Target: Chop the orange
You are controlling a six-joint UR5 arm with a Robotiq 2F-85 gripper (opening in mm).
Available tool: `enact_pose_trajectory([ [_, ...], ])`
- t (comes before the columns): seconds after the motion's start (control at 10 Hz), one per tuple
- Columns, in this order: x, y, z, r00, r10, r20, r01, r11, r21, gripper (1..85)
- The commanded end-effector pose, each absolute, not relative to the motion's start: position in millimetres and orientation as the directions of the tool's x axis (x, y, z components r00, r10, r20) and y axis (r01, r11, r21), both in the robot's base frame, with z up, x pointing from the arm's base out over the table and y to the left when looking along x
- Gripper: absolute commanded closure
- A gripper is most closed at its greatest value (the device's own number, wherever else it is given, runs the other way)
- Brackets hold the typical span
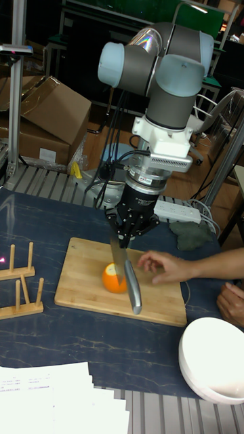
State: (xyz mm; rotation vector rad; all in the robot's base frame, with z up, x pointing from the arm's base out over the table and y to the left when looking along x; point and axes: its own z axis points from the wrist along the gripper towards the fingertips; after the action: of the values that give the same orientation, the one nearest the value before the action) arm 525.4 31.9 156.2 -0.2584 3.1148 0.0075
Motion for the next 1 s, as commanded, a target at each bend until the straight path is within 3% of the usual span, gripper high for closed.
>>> enact_pose_trajectory([
  [0.0, 520.9, 34.0, 163.4, -0.987, -0.158, 0.007, -0.158, 0.987, 0.016, 84.3],
  [0.5, 522.2, 24.1, 166.4, -0.987, -0.158, 0.033, -0.159, 0.987, -0.037, 84.3],
  [0.9, 520.0, 30.0, 164.4, -0.984, -0.170, 0.050, -0.171, 0.985, -0.020, 84.3],
])
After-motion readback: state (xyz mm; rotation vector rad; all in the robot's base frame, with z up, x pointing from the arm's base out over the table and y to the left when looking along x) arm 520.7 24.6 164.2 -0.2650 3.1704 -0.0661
